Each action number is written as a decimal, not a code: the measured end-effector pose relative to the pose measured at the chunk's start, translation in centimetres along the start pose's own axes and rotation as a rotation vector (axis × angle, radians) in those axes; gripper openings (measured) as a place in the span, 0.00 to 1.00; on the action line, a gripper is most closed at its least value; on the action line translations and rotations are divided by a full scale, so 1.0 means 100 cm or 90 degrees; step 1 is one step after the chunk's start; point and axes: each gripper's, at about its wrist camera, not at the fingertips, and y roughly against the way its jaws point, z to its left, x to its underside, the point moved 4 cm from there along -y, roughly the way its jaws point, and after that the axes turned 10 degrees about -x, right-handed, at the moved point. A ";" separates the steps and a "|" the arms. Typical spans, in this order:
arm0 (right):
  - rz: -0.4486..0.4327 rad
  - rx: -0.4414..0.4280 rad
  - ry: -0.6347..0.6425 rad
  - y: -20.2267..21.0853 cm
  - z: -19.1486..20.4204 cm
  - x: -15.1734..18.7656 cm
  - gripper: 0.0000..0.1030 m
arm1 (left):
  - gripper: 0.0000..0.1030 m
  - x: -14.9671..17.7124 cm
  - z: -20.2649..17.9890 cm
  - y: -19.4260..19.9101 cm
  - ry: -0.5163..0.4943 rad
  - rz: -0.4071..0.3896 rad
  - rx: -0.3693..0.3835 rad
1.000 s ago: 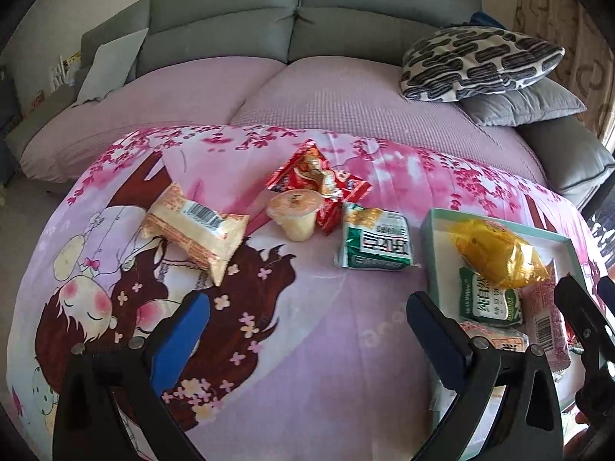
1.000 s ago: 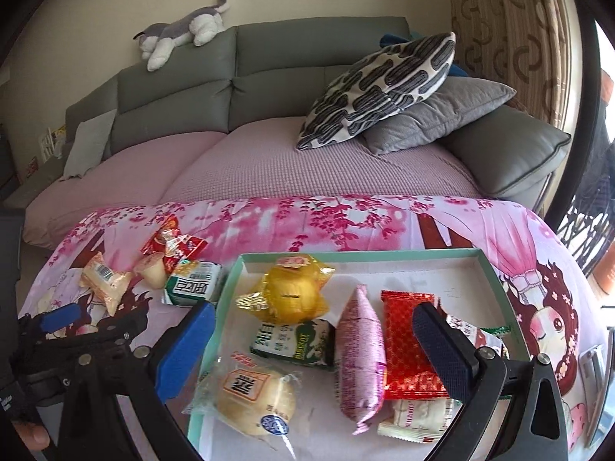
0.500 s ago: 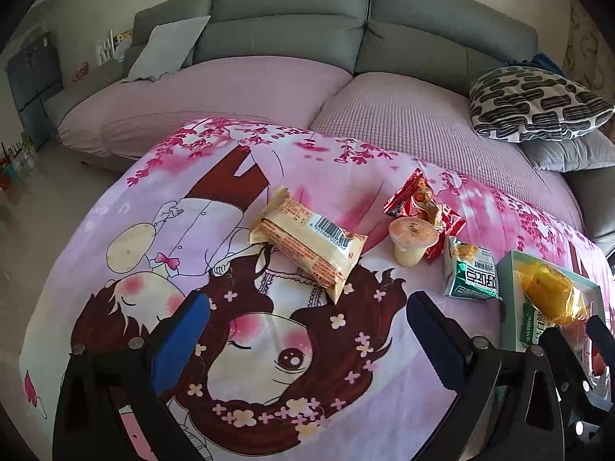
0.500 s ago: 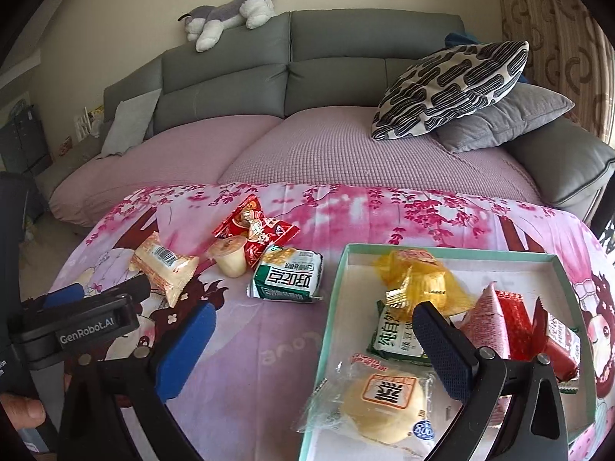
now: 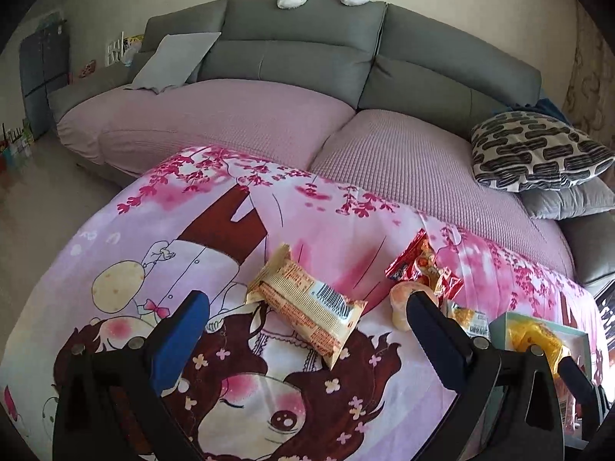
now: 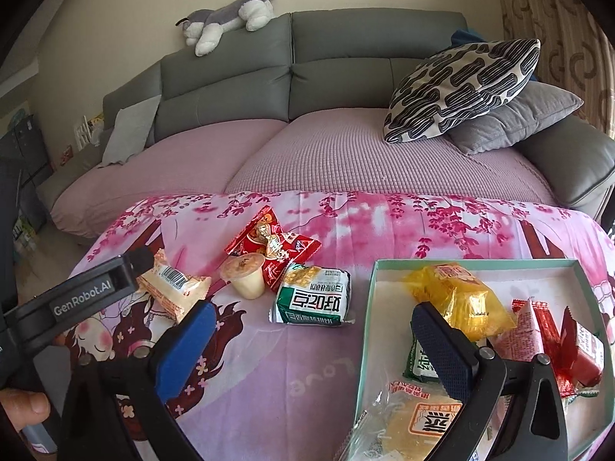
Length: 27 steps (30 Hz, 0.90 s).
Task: Organize snacks
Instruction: 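Move both tools back toward the remaining snacks on the bed, then grasp the orange pudding cup with the left gripper while the right grasps the green-white biscuit pack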
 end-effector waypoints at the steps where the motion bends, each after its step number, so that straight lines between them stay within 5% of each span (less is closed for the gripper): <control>1: 0.003 0.002 -0.001 -0.003 0.000 -0.001 1.00 | 0.99 -0.001 -0.002 -0.001 0.001 -0.002 0.009; 12: 0.022 0.013 0.001 -0.034 -0.004 -0.008 0.85 | 0.99 -0.005 -0.044 -0.021 -0.034 0.033 0.093; 20: 0.043 0.018 0.005 -0.056 -0.009 -0.009 0.80 | 0.98 -0.001 -0.071 -0.044 -0.076 0.055 0.104; 27: 0.042 0.023 0.020 -0.059 -0.008 -0.010 0.77 | 0.81 0.004 -0.092 -0.053 -0.110 0.069 0.131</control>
